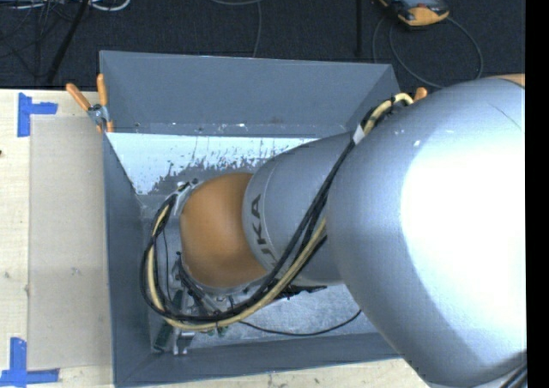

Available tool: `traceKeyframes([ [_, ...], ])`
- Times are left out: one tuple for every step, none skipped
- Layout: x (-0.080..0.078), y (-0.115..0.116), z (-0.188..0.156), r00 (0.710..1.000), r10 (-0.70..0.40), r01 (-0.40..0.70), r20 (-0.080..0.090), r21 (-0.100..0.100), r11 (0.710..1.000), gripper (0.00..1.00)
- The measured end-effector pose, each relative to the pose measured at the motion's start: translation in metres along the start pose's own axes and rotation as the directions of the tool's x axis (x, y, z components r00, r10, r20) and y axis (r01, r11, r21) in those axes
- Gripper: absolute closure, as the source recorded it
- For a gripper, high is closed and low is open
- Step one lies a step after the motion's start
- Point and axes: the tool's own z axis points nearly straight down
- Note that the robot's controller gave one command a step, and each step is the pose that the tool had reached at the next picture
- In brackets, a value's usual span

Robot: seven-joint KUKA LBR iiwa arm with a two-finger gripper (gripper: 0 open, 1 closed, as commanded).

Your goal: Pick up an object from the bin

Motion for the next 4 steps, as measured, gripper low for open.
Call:
traceKeyframes([
  [0.000, 0.001, 0.002, 1.000, 0.022, -0.022, 0.000, 0.000, 1.000, 0.00],
  [0.006, 0.001, 0.004, 0.981, 0.193, -0.193, 0.014, -0.004, 0.981, 1.00],
  [0.006, 0.000, 0.004, 0.981, 0.195, -0.195, 0.014, -0.004, 0.981, 1.00],
  [0.000, -0.012, 0.003, 0.976, 0.218, -0.218, 0.010, -0.005, 0.976, 1.00],
])
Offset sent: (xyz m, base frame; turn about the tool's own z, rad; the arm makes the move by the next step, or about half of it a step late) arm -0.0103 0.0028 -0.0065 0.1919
